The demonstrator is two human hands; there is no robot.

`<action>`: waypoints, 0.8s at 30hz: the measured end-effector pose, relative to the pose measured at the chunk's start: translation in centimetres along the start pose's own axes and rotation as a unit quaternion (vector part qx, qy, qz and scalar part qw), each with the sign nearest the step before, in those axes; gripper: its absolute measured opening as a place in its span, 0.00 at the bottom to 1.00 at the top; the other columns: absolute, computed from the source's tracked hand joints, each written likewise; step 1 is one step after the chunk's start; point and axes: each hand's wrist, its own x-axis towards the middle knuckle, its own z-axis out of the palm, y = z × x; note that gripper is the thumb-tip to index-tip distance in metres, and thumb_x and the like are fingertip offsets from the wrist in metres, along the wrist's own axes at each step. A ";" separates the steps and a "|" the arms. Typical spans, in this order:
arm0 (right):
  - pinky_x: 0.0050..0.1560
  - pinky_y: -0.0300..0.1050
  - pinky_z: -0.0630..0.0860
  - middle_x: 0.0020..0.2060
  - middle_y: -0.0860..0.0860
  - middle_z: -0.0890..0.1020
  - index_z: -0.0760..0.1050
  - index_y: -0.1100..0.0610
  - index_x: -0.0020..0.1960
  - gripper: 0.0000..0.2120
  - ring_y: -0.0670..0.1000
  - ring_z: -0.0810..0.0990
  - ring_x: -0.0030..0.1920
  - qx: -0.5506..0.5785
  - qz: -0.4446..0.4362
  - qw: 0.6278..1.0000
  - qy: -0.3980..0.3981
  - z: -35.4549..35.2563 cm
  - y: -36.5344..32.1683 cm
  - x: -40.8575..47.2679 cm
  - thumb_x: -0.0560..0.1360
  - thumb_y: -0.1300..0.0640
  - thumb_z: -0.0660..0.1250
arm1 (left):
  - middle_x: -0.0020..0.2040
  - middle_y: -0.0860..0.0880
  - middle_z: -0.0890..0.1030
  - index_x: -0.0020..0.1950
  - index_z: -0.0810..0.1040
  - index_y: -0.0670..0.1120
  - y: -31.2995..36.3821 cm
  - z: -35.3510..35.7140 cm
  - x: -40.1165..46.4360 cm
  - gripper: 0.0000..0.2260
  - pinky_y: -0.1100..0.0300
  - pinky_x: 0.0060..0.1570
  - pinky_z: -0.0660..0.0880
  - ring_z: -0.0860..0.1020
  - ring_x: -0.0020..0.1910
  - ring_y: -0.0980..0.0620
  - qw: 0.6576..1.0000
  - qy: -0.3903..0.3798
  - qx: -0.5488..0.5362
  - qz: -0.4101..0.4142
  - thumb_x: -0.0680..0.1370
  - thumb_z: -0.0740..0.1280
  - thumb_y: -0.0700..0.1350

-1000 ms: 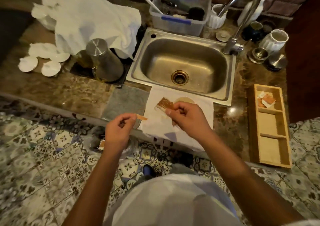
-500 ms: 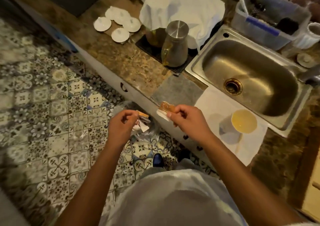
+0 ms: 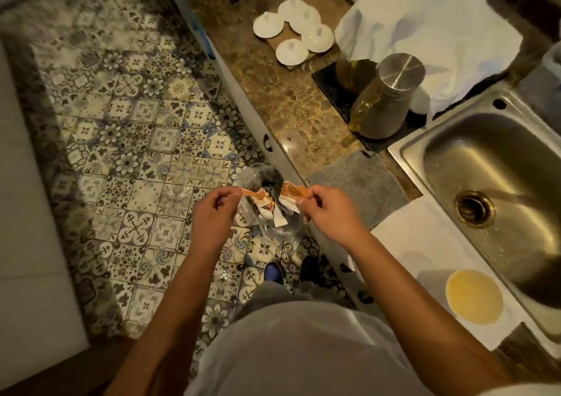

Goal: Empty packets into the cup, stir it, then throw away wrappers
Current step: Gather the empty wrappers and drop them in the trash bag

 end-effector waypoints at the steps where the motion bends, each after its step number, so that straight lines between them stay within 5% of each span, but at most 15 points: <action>1: 0.35 0.45 0.70 0.35 0.56 0.84 0.79 0.55 0.41 0.11 0.48 0.75 0.31 0.002 -0.003 1.000 -0.005 0.2 -0.2 0.5 0.80 0.52 0.69 | 0.37 0.49 0.79 0.52 0.84 0.50 0.0 -0.2 0.3 0.05 0.64 0.27 0.71 0.71 0.31 0.57 1.000 0.009 -0.003 -0.003 0.79 0.69 0.48; 7: 0.38 0.50 0.75 0.37 0.60 0.85 0.76 0.57 0.37 0.13 0.52 0.77 0.33 0.039 0.032 0.998 -0.034 2.7 -0.2 4.1 0.79 0.53 0.69 | 0.34 0.52 0.77 0.53 0.83 0.48 -1.9 -0.7 1.5 0.07 0.67 0.27 0.70 0.71 0.29 0.60 0.999 0.039 -0.013 -0.017 0.80 0.68 0.48; 13: 0.32 0.43 0.69 0.33 0.59 0.83 0.78 0.54 0.35 0.15 0.48 0.73 0.27 0.120 0.133 0.982 -0.058 6.4 1.4 7.4 0.81 0.57 0.67 | 0.35 0.51 0.79 0.52 0.84 0.41 -7.0 0.5 5.6 0.08 0.56 0.40 0.74 0.74 0.34 0.54 0.996 0.038 0.020 -0.077 0.79 0.70 0.45; 17: 0.24 0.38 0.65 0.25 0.50 0.76 0.79 0.58 0.36 0.15 0.44 0.70 0.21 0.138 0.194 0.970 -0.060 10.2 4.2 8.8 0.80 0.56 0.66 | 0.34 0.57 0.82 0.46 0.85 0.50 -10.4 1.5 9.3 0.07 0.72 0.33 0.74 0.79 0.32 0.63 0.994 0.018 0.075 -0.081 0.80 0.67 0.44; 20: 0.22 0.37 0.65 0.27 0.52 0.76 0.80 0.60 0.39 0.12 0.46 0.70 0.23 0.195 0.256 0.945 -0.053 13.6 6.1 10.7 0.80 0.57 0.66 | 0.33 0.53 0.81 0.46 0.86 0.46 -13.6 2.3 12.7 0.09 0.62 0.31 0.74 0.79 0.31 0.54 0.992 0.006 0.113 -0.062 0.80 0.68 0.47; 24: 0.22 0.37 0.66 0.22 0.49 0.77 0.81 0.58 0.41 0.10 0.46 0.70 0.20 0.182 0.350 0.918 -0.039 18.5 8.9 14.8 0.80 0.58 0.67 | 0.37 0.50 0.81 0.50 0.85 0.43 -18.5 3.1 17.4 0.08 0.67 0.33 0.75 0.79 0.36 0.53 0.983 -0.001 0.099 -0.152 0.80 0.68 0.46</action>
